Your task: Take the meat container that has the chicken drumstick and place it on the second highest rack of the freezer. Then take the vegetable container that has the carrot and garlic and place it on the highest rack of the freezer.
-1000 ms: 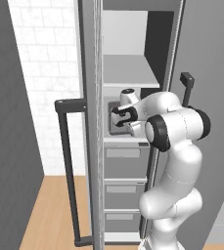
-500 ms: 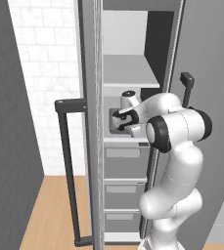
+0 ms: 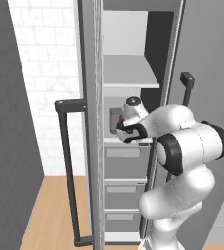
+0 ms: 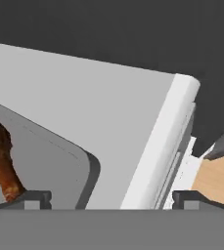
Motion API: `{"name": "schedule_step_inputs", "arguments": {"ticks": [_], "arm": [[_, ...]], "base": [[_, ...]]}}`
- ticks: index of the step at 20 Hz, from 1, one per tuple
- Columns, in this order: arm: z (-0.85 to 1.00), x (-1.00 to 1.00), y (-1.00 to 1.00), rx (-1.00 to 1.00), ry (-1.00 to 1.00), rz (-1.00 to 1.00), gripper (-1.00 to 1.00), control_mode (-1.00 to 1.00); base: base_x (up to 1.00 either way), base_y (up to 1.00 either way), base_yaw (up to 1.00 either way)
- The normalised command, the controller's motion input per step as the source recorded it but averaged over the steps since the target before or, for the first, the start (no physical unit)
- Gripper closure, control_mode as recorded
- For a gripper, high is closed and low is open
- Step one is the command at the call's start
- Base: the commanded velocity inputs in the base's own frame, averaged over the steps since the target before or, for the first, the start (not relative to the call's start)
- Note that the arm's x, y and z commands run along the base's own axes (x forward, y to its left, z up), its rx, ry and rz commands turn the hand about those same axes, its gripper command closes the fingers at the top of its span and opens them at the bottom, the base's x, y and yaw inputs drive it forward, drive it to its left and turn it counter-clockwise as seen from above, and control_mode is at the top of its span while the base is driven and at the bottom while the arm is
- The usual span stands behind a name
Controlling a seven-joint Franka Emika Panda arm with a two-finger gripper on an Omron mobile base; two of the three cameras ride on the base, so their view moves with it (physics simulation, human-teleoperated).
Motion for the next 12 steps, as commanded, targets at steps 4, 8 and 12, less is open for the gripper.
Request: {"name": "schedule_step_inputs", "arguments": {"ticks": [4,8,12], "arm": [[1.0,-1.0,-0.03,0.0,-0.03,0.06,-1.0,-1.0],[0.84,-1.0,0.0,-0.01,0.0,0.07,-1.0,-1.0],[0.72,-1.0,0.01,-0.01,0.0,0.01,-1.0,-1.0]], "base": [[0.0,0.0,0.0],[0.0,0.0,0.0],[0.0,0.0,0.0]]}}
